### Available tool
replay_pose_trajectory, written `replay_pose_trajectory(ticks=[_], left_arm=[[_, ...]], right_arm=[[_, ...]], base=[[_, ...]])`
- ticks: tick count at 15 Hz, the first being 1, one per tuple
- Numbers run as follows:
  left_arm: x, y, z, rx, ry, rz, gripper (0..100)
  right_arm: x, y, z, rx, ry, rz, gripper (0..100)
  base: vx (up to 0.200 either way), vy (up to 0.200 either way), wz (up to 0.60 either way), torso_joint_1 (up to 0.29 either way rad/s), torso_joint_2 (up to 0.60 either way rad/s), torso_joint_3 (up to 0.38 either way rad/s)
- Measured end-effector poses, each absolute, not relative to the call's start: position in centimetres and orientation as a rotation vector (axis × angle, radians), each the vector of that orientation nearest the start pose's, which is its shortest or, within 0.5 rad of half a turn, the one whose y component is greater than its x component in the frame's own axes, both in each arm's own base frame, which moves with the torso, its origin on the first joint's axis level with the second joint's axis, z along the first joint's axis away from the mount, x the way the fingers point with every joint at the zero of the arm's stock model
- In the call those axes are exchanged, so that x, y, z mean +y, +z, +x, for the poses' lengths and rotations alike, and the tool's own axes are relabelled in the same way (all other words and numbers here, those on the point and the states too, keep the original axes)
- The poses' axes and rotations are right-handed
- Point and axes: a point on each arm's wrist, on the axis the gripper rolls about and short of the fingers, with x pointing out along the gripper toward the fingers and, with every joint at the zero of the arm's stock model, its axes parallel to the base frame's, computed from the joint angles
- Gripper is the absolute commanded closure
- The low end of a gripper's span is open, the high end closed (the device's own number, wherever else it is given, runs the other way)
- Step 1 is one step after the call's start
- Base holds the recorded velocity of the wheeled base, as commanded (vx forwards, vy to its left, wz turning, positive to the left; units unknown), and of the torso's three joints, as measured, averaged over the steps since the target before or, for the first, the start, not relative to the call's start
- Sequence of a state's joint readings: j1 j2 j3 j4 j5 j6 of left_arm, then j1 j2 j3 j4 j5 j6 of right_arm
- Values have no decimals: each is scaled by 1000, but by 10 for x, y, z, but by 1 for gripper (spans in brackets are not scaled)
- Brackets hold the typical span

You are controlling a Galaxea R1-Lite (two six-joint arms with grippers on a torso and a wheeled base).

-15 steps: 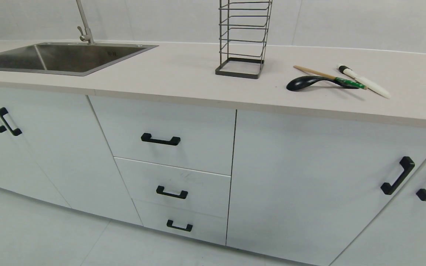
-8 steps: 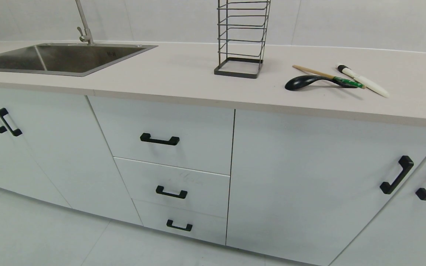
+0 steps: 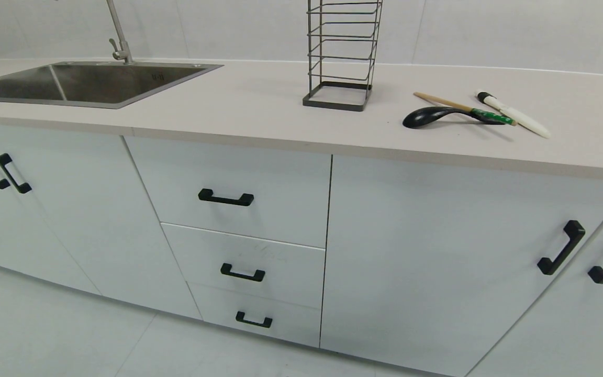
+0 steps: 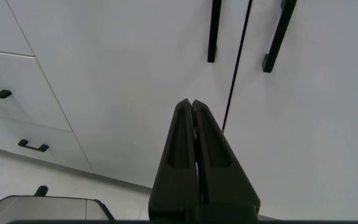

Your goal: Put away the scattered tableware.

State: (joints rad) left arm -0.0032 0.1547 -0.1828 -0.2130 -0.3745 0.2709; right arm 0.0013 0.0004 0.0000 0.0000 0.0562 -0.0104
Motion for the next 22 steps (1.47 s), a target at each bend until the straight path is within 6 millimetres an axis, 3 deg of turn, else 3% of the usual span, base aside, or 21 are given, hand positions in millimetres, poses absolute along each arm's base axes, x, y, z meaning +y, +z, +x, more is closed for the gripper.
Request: replay_pose_trajectory(ticks=[6, 8, 11, 16, 22], left_arm=[[-12, 174, 41, -84, -536, 715, 0], [-15, 175, 66, -39, -599, 877, 0], [-18, 167, 92, 62, -652, 980, 0], [-57, 145, 125, 148, -934, 1062, 0], [-86, 84, 169, 354, -1071, 1202, 0]], right_arm=[[1, 75, -23, 0, 57, -10, 100], [1, 75, -23, 0, 57, -10, 100], [1, 75, -23, 0, 57, -10, 100], [1, 75, -23, 1, 58, -10, 100], [1, 75, -23, 0, 58, -10, 100]], base=[[0, 0, 0, 0, 0, 0], [0, 0, 0, 0, 0, 0], [0, 0, 0, 0, 0, 0], [0, 0, 0, 0, 0, 0], [0, 0, 0, 0, 0, 0]])
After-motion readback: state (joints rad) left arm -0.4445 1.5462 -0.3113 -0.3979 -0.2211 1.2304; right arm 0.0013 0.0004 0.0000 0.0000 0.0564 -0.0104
